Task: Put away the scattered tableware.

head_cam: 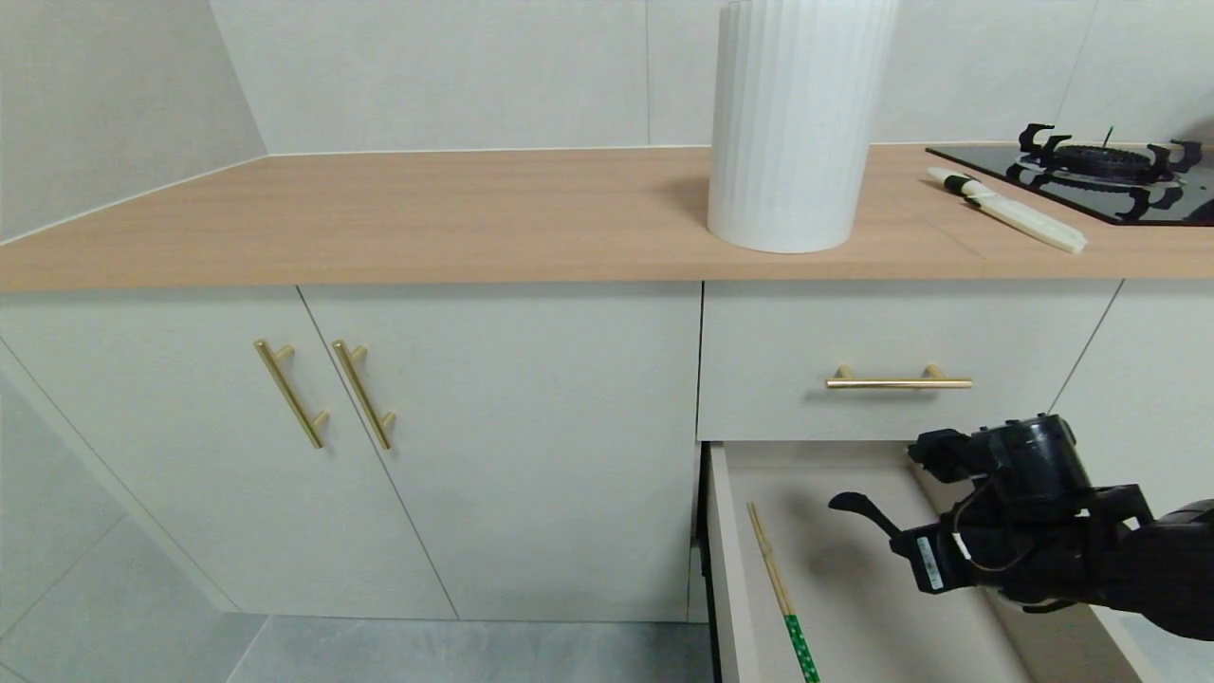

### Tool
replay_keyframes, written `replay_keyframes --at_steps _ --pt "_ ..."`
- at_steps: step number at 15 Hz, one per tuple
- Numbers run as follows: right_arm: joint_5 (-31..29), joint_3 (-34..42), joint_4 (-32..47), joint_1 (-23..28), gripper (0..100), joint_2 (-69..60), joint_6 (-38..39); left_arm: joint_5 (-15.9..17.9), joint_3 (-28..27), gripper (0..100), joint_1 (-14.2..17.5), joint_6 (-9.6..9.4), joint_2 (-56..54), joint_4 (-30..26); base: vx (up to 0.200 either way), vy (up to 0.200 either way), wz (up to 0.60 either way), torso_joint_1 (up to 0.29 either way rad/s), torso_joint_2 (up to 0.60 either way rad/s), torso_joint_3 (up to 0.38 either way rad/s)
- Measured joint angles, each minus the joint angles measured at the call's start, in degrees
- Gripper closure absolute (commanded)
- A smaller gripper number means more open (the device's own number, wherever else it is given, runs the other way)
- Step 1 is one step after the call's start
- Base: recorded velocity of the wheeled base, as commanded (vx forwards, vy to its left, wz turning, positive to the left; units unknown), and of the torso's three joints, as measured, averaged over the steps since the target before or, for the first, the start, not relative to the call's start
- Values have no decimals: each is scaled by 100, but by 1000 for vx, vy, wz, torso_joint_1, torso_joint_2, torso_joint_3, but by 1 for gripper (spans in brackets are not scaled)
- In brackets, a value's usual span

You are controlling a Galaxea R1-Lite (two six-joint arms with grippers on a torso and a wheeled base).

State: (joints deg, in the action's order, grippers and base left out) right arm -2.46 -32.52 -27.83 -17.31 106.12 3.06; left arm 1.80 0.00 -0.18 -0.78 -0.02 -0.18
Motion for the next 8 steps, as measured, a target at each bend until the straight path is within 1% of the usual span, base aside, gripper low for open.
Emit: replay_keyframes --at_steps 2,5,8 --pt "-130 -85 -424 17 100 581 238 -2 0 0 0 0 0 2 0 0 0 0 0 0" --pt "-251 -132 -898 28 100 1315 321 -2 0 0 0 2 0 0 0 0 0 0 0 0" --pt "-350 -149 -1079 28 100 1775 328 -4 0 0 0 0 0 0 0 0 0 0 0 0"
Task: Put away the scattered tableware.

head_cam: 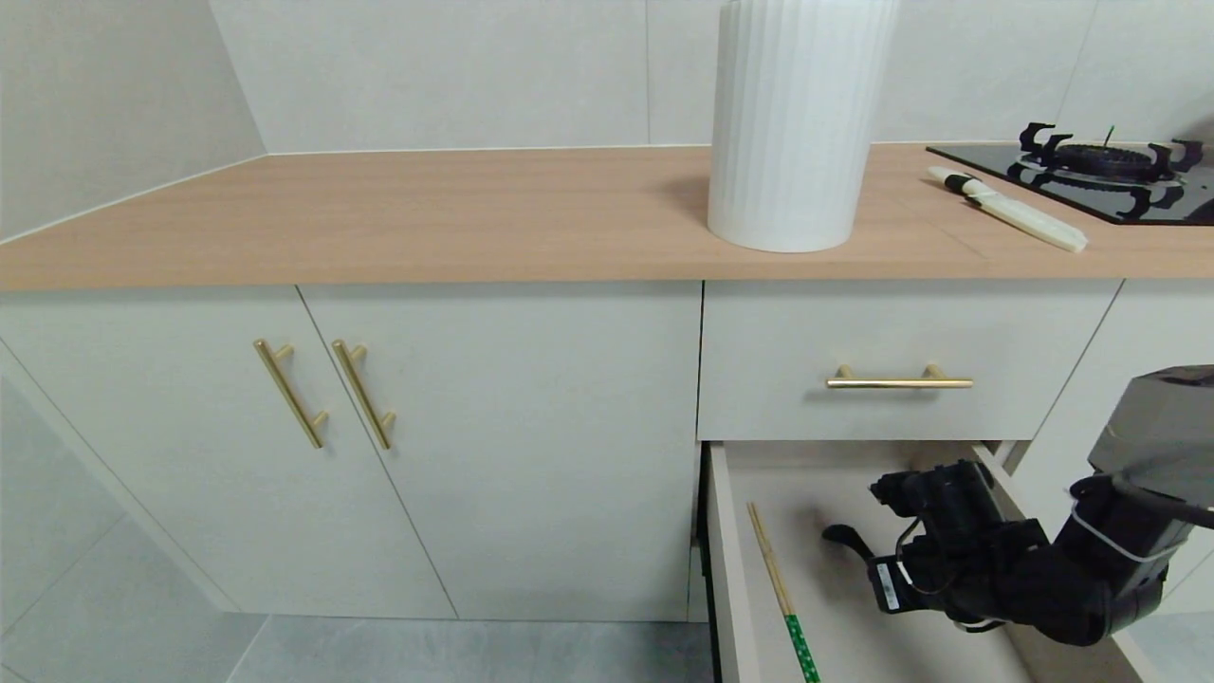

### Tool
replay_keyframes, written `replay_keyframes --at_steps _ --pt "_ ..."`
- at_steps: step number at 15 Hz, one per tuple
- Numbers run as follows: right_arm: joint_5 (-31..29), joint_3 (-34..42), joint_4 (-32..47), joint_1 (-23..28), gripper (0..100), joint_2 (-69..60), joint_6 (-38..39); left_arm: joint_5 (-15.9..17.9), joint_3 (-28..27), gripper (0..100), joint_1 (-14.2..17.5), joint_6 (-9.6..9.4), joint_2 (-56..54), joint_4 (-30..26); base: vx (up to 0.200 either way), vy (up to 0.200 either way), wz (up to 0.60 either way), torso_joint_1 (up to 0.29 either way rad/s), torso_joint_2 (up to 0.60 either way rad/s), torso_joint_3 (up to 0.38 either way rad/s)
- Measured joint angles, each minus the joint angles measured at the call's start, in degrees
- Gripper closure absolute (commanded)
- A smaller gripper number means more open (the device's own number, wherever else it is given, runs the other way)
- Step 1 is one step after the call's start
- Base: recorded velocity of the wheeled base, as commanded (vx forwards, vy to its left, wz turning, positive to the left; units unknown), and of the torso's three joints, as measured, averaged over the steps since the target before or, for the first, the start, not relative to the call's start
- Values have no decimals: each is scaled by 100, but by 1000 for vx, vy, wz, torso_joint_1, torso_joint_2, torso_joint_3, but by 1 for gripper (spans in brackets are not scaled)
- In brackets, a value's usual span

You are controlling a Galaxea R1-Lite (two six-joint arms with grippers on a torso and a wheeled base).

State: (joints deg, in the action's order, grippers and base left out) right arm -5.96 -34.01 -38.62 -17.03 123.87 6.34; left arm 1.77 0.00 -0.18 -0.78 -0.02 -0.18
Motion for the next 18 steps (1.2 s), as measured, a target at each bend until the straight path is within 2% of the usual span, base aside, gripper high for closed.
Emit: replay_keyframes --at_steps 3,11,12,18 --pt "-73 22 -290 -11 100 325 0 0 0 0 0 -1 0 0 0 0 0 0 0 0" --pt "-121 17 -312 -16 100 485 9 1 0 0 0 0 0 0 0 0 0 0 0 0" --pt "-145 17 -312 -11 0 490 4 1 0 0 0 0 0 0 0 0 0 0 0 0" --pt "-184 11 -310 -17 0 480 6 1 0 0 0 0 0 0 0 0 0 0 0 0"
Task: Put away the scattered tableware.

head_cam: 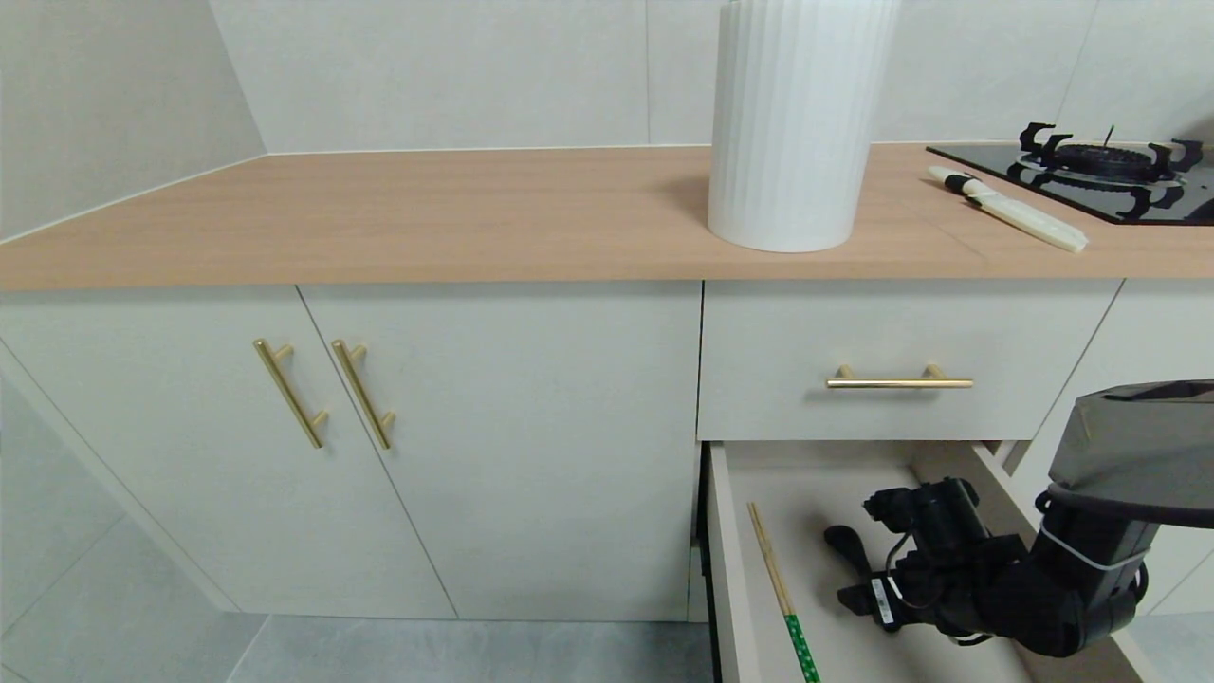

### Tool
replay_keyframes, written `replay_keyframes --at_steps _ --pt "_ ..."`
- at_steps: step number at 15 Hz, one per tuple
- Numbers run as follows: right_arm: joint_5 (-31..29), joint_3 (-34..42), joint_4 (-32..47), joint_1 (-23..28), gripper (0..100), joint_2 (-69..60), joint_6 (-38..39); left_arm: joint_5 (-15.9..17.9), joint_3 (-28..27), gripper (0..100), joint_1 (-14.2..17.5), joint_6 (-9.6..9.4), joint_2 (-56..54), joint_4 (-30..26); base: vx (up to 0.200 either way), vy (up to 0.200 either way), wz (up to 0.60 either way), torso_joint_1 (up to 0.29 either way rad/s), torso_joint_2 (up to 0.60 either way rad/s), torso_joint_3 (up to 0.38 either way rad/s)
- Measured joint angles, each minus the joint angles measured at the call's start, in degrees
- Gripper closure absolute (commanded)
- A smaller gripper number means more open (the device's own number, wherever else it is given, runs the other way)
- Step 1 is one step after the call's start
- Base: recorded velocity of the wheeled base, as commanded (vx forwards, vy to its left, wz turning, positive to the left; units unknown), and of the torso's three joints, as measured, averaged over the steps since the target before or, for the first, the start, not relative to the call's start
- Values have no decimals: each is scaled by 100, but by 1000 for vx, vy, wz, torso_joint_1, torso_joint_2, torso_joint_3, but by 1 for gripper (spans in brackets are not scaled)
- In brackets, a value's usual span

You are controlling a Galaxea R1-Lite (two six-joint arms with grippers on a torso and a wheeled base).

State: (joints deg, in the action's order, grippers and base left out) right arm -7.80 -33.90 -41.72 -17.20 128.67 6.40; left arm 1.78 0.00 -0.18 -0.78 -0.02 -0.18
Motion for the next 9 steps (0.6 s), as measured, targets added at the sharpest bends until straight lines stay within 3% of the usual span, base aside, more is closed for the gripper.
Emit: replay_keyframes --at_steps 9 --pt "-24 188 258 -11 0 -998 -16 0 0 0 0 -1 0 0 0 0 0 0 0 0"
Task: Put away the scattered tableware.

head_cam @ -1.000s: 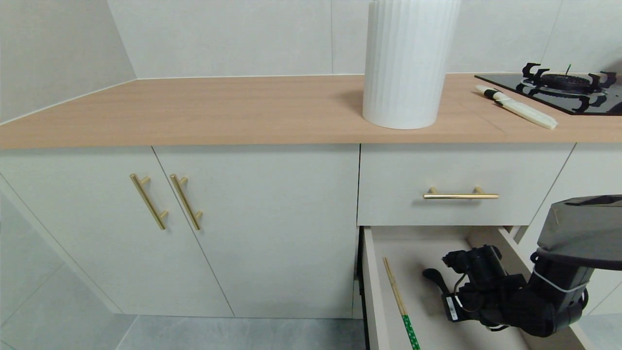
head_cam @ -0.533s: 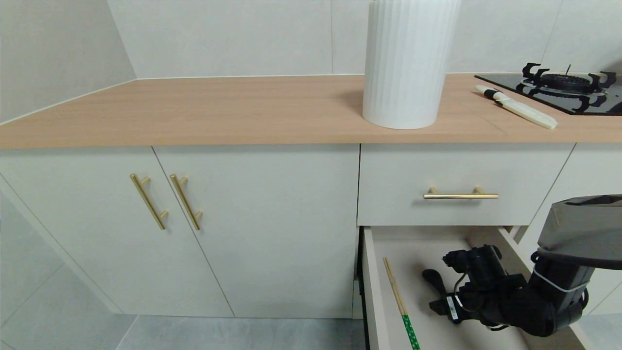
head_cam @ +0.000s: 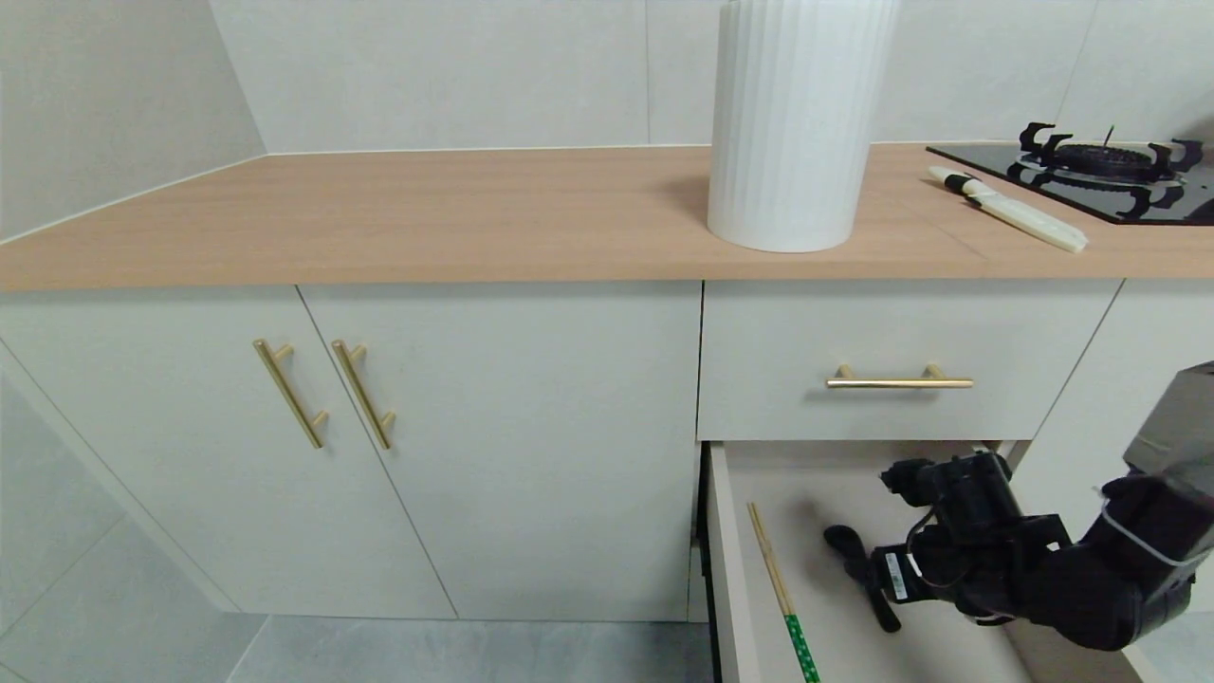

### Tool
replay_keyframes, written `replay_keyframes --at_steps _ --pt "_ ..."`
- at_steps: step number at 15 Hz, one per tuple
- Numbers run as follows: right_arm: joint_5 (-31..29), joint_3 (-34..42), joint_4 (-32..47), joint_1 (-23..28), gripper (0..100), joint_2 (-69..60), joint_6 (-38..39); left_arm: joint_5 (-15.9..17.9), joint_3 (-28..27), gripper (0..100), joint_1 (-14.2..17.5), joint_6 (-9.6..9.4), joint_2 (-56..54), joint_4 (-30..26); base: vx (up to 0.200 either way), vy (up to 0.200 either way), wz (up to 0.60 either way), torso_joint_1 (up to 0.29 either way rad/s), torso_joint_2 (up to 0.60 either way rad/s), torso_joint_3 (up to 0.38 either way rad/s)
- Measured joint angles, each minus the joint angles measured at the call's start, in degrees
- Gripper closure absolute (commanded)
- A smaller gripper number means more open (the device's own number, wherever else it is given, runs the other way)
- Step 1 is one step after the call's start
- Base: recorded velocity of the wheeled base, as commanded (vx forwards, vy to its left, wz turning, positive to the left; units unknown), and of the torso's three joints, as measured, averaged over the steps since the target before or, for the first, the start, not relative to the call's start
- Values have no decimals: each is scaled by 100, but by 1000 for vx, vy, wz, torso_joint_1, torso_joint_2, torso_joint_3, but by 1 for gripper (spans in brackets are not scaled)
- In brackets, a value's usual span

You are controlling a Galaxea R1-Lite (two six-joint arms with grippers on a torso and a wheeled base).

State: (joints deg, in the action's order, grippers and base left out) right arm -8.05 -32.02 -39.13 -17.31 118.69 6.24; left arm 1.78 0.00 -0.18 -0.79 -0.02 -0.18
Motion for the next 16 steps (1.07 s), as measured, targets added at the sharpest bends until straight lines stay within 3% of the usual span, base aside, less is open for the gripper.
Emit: replay_keyframes --at_steps 4,6,10,16 --pt "22 5 983 -88 0 -1163 -9 2 0 0 0 0 0 0 0 0 0 0 0 0" --pt "61 -138 1937 -223 0 -2024 -9 7 0 0 0 0 0 0 0 0 0 0 0 0" --pt "200 -629 4019 -636 0 -3429 -9 0 0 0 0 0 0 0 -200 0 0 13 1 0" --pt "222 -898 4481 -884 0 -4094 -9 -1 0 0 0 1 0 0 -167 0 0 0 1 4"
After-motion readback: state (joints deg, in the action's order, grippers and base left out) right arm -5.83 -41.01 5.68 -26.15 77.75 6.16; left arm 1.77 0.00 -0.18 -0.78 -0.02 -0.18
